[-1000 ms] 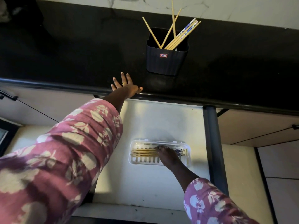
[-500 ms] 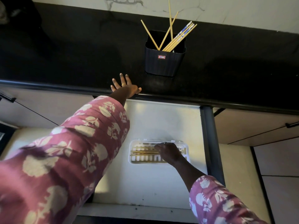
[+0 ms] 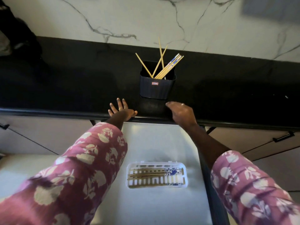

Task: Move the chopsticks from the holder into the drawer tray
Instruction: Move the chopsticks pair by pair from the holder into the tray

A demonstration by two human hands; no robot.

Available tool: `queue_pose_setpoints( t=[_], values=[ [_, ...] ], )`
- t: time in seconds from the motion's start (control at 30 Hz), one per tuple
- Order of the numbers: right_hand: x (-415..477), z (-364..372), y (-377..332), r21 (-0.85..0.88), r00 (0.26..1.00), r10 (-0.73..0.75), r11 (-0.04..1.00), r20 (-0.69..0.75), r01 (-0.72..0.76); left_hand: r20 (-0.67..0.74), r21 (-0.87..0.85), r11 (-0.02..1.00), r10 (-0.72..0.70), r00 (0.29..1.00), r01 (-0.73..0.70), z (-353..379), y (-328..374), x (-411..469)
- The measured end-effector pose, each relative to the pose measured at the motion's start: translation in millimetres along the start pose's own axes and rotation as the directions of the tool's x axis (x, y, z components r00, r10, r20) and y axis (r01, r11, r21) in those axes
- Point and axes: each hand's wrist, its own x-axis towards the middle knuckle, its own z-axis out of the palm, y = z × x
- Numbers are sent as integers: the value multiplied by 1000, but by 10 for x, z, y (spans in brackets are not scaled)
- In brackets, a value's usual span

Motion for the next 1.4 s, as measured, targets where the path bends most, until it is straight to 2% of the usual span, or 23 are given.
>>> queue_pose_setpoints(
  t=[0.1,0.17,0.27,0.33,0.43,0.53,0.57,0.63,0.7,0.77,0.83,0.97,1.13,1.2,1.3,1.37,1.4],
  values=[
    [415,-24,211,36,969,212,977,-124,-210,25,11,1000,-8,1000,7,-16,9,10],
    [673,-38,314,134,910,398,914,-117,-383,33,10,1000,-10,999,10,-19,19,20],
    [1046,-104,397,238,733,680,709,20,-664,32,10,1000,-11,999,10,-23,24,33],
    [1241,-76,481,296,621,778,574,96,-764,34,11,1000,-14,999,14,-23,24,52],
    [1474,62,678,403,467,868,371,171,-837,32,15,1000,-20,999,20,-7,20,72],
    [1639,191,855,558,254,927,60,277,-828,30,8,1000,-29,999,29,2,23,88],
    [1672,234,896,606,206,927,-30,315,-795,28,4,999,-34,999,33,4,25,88],
    [1721,297,938,671,158,897,-183,414,-719,23,0,999,-37,999,37,1,34,83],
    [1758,335,936,697,175,845,-280,505,-660,22,3,999,-38,999,38,-7,39,75],
    [1790,346,914,698,185,828,-302,530,-649,29,11,999,-43,999,43,-22,44,59],
    [1816,349,907,706,165,847,-296,505,-643,31,8,999,-47,998,47,-23,52,70],
    [1844,313,926,699,122,896,-242,427,-673,18,13,999,-51,999,50,-1,57,80],
    [1871,84,923,769,124,948,-157,293,-620,24,-24,999,-38,999,38,7,36,88],
    [1859,-60,888,790,155,960,-93,232,-606,29,-49,998,-28,999,29,2,30,67],
    [1850,-301,859,832,258,950,-3,175,-554,50,-91,995,-30,998,34,-66,30,20],
    [1848,-496,806,853,343,927,53,151,-519,34,-205,977,-58,998,64,-179,70,2],
    [1851,-600,773,859,382,914,84,134,-504,-17,-284,957,-73,997,65,-263,109,-25]
  ],
)
